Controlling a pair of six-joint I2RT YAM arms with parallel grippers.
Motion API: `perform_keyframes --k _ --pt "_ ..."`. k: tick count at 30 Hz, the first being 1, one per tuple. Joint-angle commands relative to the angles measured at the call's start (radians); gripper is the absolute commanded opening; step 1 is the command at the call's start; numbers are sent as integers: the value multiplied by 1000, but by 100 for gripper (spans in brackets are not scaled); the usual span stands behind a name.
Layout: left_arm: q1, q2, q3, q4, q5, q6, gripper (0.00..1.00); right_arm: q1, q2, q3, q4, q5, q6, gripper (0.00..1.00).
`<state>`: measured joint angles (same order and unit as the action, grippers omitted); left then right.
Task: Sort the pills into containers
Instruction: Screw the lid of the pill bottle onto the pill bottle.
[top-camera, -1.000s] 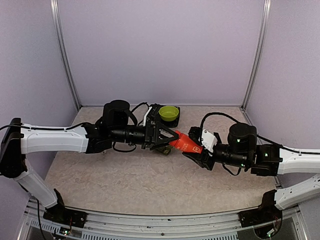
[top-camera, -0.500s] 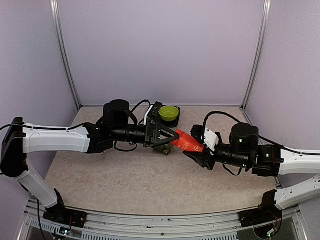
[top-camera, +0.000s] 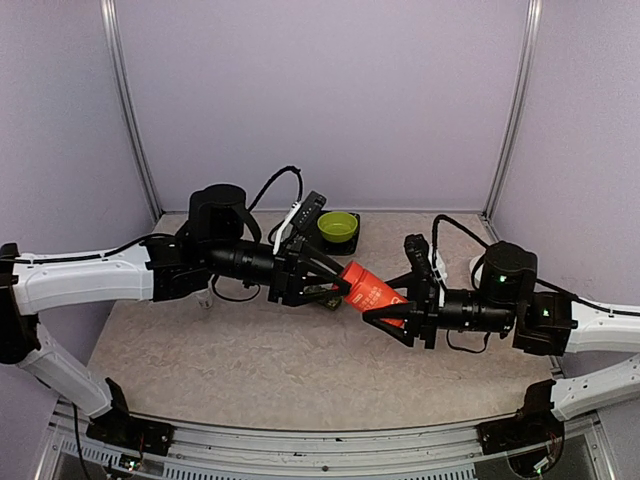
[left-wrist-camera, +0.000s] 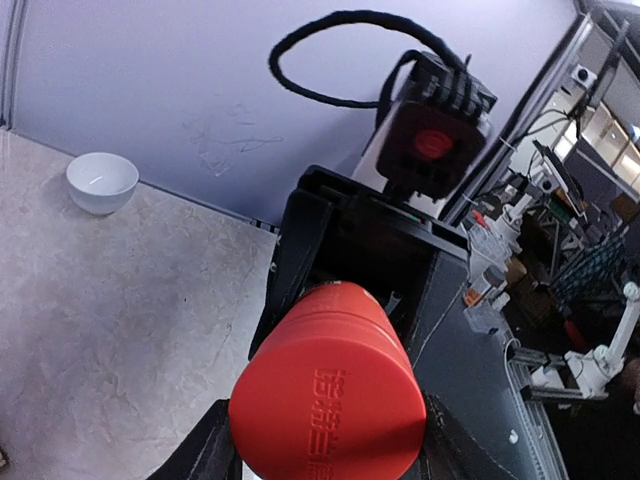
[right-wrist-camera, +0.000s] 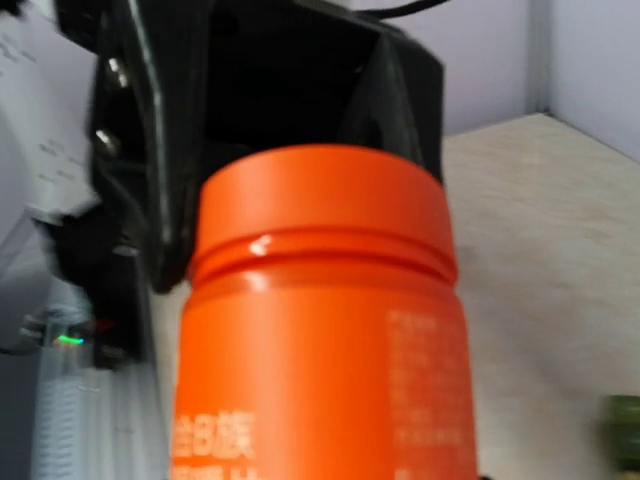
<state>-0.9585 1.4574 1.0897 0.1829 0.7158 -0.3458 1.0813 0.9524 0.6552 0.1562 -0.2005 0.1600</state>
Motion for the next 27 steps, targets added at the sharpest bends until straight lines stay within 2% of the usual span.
perform_keyframes --k 1,6,9,13,15,16,22,27 --pt "-42 -21 53 -84 97 251 41 8 30 -11 81 -244 170 15" --pt "-43 -39 45 -122 169 387 45 8 60 -23 128 -359 240 15" --pt "-44 -78 13 -113 164 445 49 8 50 -44 185 -415 280 16" --pt "-42 -156 -48 -55 102 439 64 7 33 -46 191 -426 276 16" --pt "-38 -180 -66 -23 65 397 90 6 27 -32 147 -394 237 16" --pt "-36 -187 -75 -10 53 374 98 7 24 -24 121 -376 213 16" --pt "-19 -190 -99 68 -12 144 99 6 13 23 15 -280 62 18" --pt "-9 -111 -25 3 -121 -124 99 6 -1 68 -108 -31 -124 18"
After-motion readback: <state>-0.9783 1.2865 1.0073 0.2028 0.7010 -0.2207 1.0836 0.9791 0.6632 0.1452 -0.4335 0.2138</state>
